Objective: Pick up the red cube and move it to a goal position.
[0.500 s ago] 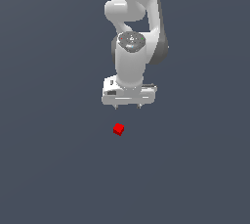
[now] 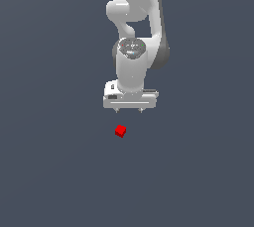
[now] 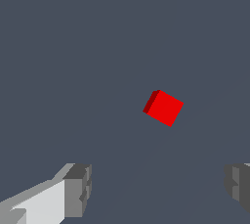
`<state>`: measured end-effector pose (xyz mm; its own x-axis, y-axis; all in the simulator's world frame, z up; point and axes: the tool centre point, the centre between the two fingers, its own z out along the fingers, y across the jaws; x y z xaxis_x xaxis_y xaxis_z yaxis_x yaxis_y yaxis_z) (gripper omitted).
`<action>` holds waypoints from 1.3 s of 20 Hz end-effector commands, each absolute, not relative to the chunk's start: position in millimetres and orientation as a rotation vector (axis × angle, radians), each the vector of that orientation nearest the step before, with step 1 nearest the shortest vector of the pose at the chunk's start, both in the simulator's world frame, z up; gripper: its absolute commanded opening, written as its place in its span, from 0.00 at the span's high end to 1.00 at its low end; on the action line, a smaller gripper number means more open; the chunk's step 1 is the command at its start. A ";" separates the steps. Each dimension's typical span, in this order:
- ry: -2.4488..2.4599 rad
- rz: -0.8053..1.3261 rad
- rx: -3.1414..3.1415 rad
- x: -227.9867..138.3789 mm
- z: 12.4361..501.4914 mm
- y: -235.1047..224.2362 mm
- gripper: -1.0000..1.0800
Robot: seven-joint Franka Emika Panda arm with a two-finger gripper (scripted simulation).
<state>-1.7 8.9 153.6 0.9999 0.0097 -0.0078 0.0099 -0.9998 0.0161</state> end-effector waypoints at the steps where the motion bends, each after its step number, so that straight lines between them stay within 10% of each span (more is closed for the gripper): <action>1: -0.040 -0.012 3.126 0.7 143.8 6.5 0.04; 26: -0.767 0.000 3.046 29.9 20.0 -31.3 0.04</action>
